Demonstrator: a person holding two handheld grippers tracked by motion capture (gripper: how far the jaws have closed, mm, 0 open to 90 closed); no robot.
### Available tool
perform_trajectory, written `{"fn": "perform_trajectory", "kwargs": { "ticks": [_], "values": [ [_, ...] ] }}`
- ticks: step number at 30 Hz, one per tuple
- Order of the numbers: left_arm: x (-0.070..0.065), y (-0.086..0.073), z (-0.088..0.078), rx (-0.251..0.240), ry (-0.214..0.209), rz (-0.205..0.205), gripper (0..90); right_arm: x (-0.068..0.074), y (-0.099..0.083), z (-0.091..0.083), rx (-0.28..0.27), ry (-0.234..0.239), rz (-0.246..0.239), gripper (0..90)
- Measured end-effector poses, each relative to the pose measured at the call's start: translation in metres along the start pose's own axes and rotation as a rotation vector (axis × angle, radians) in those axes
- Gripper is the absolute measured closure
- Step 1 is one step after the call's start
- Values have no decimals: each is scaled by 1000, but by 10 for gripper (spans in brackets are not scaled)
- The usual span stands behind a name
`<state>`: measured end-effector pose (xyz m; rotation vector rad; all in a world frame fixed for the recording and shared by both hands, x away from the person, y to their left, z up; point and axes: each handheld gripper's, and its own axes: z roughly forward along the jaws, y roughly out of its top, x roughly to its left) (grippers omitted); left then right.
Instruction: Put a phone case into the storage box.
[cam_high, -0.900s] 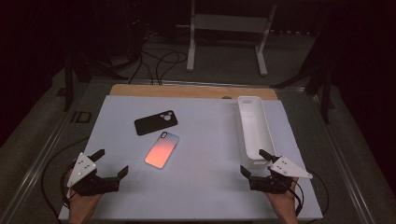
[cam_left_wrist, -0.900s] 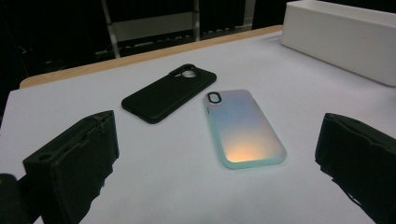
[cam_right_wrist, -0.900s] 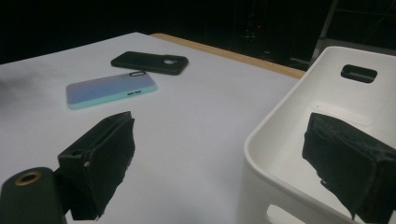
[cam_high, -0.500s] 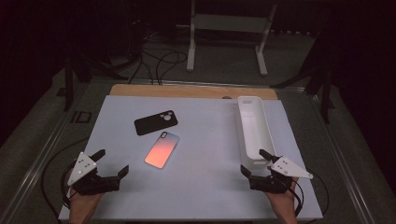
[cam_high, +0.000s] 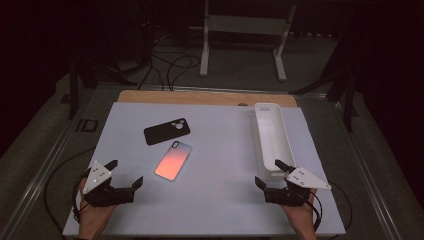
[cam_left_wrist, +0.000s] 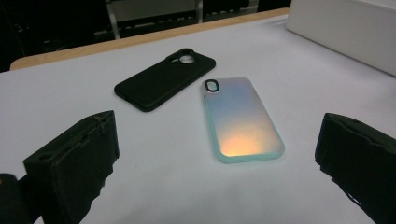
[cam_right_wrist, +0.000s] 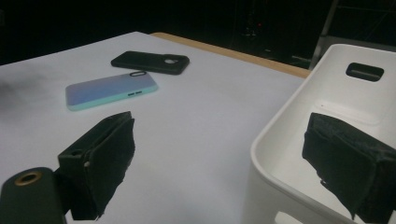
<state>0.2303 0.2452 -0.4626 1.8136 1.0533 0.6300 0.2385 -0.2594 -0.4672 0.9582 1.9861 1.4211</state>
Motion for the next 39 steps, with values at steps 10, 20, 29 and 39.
{"fn": "perform_trajectory", "kwargs": {
  "ticks": [10,20,29,39],
  "values": [
    [-8,13,16,67,15,8,5,2,5,5,2,2,-19,91],
    [-16,25,32,103,15,29,4,2,7,4,2,-9,-24,91],
    [-24,32,53,151,10,46,4,1,8,5,1,-23,-27,82],
    [-31,37,73,191,-2,64,0,-2,10,6,-5,-31,-32,82]
  ]
}}
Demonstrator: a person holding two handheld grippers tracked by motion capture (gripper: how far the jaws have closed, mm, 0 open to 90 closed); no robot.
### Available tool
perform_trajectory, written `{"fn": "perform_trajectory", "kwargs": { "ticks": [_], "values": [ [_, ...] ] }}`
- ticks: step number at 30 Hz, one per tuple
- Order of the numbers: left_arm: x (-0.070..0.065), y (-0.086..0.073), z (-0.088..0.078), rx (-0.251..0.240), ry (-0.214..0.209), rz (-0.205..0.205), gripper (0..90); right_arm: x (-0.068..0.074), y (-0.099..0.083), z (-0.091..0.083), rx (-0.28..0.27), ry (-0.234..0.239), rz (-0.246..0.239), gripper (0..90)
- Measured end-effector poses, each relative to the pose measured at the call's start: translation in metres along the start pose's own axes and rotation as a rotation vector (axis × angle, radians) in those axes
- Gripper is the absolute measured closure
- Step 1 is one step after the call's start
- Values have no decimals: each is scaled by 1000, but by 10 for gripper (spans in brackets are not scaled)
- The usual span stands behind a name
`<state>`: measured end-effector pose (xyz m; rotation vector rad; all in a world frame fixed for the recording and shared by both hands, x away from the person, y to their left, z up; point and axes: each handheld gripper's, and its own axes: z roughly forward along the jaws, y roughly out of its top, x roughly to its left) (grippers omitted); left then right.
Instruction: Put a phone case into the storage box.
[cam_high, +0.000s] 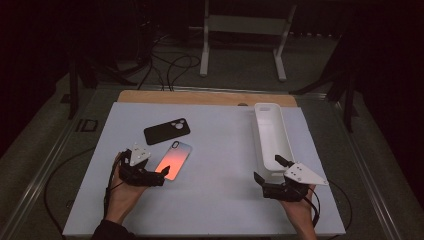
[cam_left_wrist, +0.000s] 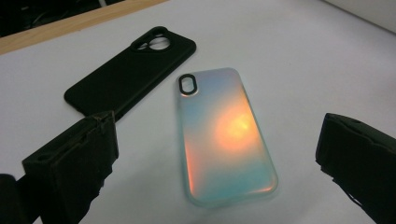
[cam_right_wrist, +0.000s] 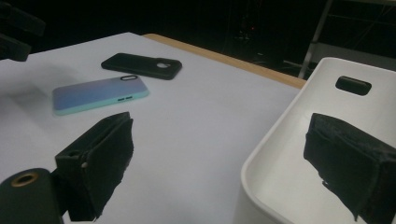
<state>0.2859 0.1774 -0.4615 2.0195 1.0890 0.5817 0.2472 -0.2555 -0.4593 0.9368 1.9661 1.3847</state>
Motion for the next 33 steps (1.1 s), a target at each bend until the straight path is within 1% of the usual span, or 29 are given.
{"fn": "perform_trajectory", "kwargs": {
  "ticks": [4,9,13,19,23,26,29,33],
  "values": [
    [-1,3,7,18,-5,2,0,-2,0,0,2,-4,-4,82],
    [-1,4,17,58,-12,10,0,-3,1,1,4,-7,-4,82],
    [-2,5,24,78,-19,1,0,-3,1,2,7,-9,-4,82],
    [-5,10,34,115,-11,11,0,-4,1,3,7,-10,-8,82],
    [-5,12,41,139,-22,-1,0,-6,1,4,9,-10,-9,82],
    [-5,12,45,154,-21,-4,0,-6,1,4,10,-10,-9,82],
    [-5,12,53,189,-20,-2,0,-6,1,4,13,-11,-10,82],
    [-5,10,59,215,-19,-5,0,-7,0,6,13,-10,-8,82]
  ]
}}
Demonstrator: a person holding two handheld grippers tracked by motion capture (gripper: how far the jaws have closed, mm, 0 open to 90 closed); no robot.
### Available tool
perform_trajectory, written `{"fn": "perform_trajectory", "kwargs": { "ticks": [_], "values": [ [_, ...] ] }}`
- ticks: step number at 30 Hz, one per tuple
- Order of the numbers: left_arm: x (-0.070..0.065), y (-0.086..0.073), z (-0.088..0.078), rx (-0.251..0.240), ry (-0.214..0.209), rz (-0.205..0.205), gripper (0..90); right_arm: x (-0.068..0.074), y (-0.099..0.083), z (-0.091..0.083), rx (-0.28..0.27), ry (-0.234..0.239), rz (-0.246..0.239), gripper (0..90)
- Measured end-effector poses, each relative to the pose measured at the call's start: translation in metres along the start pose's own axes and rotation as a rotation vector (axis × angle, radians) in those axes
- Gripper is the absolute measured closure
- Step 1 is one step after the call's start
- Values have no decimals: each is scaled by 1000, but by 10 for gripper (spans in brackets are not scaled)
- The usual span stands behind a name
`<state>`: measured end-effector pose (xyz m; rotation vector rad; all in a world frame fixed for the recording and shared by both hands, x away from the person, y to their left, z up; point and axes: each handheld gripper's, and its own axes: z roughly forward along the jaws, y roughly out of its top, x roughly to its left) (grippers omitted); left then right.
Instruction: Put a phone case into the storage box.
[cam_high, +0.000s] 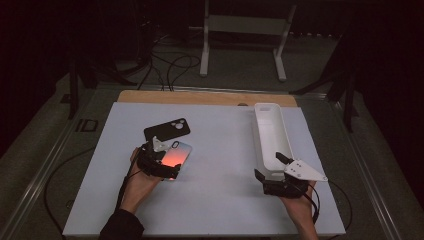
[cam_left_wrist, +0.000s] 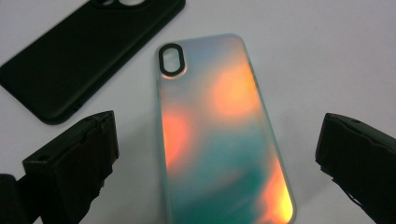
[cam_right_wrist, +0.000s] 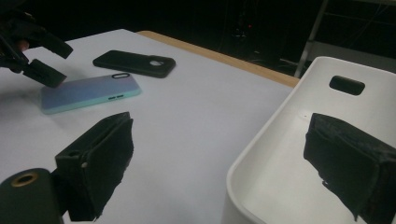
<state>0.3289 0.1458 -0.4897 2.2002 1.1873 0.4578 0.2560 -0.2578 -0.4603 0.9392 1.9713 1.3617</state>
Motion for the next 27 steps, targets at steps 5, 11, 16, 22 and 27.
{"fn": "perform_trajectory", "kwargs": {
  "ticks": [5,11,16,22,27],
  "values": [
    [0,1,7,26,-9,0,0,-1,-1,2,9,0,-1,82],
    [-2,2,14,53,-13,6,0,-2,-1,3,12,-4,4,82],
    [-6,4,21,75,-20,5,0,-3,-2,4,16,-4,1,82],
    [-10,6,31,121,-6,8,0,-3,-2,4,19,-3,5,82],
    [-11,5,34,145,15,12,50,-3,-3,5,20,-3,4,82]
  ]
}}
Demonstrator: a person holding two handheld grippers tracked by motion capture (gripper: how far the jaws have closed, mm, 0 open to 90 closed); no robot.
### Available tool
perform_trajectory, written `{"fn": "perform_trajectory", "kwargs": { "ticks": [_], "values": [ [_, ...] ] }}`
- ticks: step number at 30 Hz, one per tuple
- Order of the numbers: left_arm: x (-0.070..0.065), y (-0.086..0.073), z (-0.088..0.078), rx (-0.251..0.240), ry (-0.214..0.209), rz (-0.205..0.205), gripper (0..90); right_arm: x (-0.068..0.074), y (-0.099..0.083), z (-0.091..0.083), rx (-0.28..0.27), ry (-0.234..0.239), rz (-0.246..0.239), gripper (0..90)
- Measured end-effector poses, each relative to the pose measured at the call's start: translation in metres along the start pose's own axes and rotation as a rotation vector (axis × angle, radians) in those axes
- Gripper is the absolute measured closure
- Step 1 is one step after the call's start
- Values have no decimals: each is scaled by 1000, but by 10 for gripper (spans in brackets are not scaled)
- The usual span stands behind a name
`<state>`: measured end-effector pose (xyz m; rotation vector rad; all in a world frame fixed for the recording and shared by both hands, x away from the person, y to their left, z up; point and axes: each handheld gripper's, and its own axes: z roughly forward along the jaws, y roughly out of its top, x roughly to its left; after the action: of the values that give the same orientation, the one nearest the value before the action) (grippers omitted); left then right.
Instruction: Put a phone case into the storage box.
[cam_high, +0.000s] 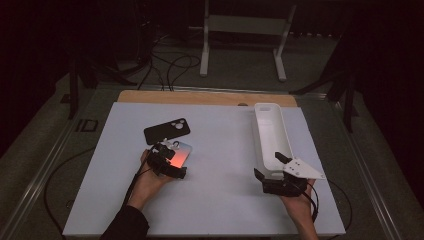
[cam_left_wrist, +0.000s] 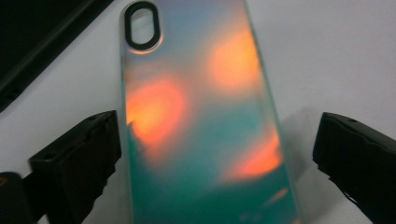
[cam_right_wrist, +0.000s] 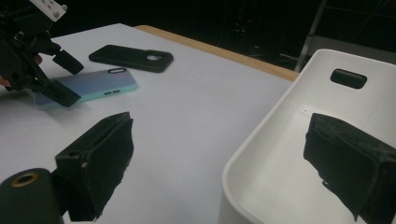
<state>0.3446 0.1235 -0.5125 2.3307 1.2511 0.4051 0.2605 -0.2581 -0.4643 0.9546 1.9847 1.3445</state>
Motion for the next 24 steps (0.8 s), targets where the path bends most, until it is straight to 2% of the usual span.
{"fn": "perform_trajectory", "kwargs": {
  "ticks": [5,7,13,16,24],
  "values": [
    [2,0,-1,6,10,-18,109,0,0,0,2,-1,0,82],
    [1,-1,0,16,19,-15,109,0,0,0,2,-1,0,82],
    [5,-3,1,14,9,-46,89,0,0,0,2,-3,1,82],
    [6,-5,1,14,-2,-77,85,0,0,-1,0,-4,2,82],
    [5,-5,1,33,-2,-83,87,1,0,0,3,-4,-2,82]
  ]
}}
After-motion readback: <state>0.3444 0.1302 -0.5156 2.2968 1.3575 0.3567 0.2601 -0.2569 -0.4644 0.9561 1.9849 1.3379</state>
